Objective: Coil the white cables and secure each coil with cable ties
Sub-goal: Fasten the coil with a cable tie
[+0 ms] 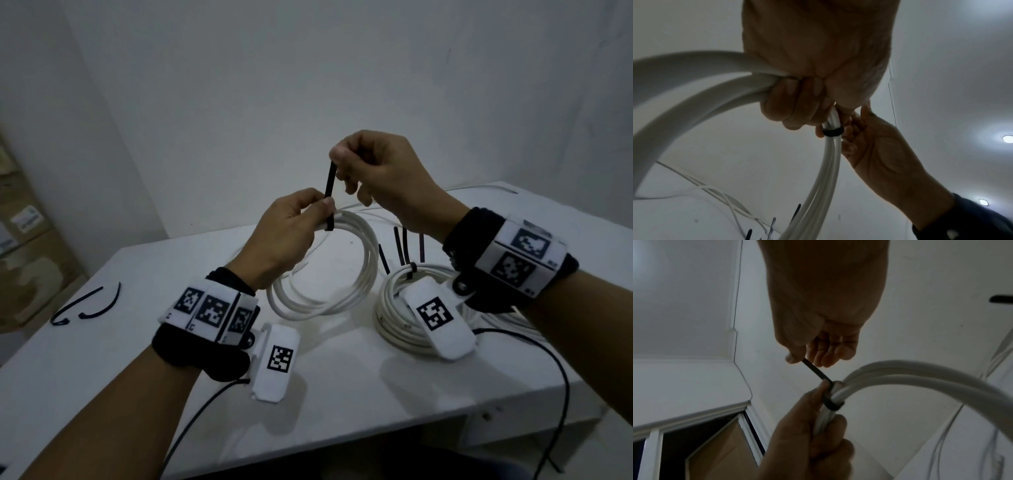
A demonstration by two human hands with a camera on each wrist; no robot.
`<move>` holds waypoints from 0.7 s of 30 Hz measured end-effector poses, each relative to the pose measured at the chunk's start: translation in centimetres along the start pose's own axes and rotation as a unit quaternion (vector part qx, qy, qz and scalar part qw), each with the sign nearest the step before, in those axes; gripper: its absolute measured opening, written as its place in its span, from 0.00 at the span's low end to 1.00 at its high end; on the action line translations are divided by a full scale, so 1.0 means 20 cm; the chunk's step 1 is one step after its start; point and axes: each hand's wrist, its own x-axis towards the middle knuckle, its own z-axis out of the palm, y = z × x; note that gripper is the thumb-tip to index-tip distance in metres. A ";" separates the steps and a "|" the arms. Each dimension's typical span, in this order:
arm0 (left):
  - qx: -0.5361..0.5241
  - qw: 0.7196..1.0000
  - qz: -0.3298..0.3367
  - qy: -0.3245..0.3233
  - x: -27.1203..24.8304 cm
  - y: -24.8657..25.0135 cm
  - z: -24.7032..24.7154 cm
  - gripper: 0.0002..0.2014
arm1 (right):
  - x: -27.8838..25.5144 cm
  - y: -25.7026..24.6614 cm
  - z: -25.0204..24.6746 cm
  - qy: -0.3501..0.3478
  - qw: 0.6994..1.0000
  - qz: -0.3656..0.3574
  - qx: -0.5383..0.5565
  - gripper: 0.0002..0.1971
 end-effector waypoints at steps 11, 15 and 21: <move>-0.057 0.998 0.012 -0.037 -0.01 0.00 0.03 0.10 | -0.04 0.07 0.00 -0.014 0.992 -0.031 -0.124 0.08; -0.091 0.995 -0.004 -0.035 -0.02 -0.01 0.07 0.11 | -0.03 0.06 0.00 0.006 0.995 -0.019 -0.102 0.10; -0.097 0.992 -0.045 -0.062 -0.05 -0.01 0.14 0.18 | -0.04 0.14 0.01 0.006 0.998 0.066 0.016 0.15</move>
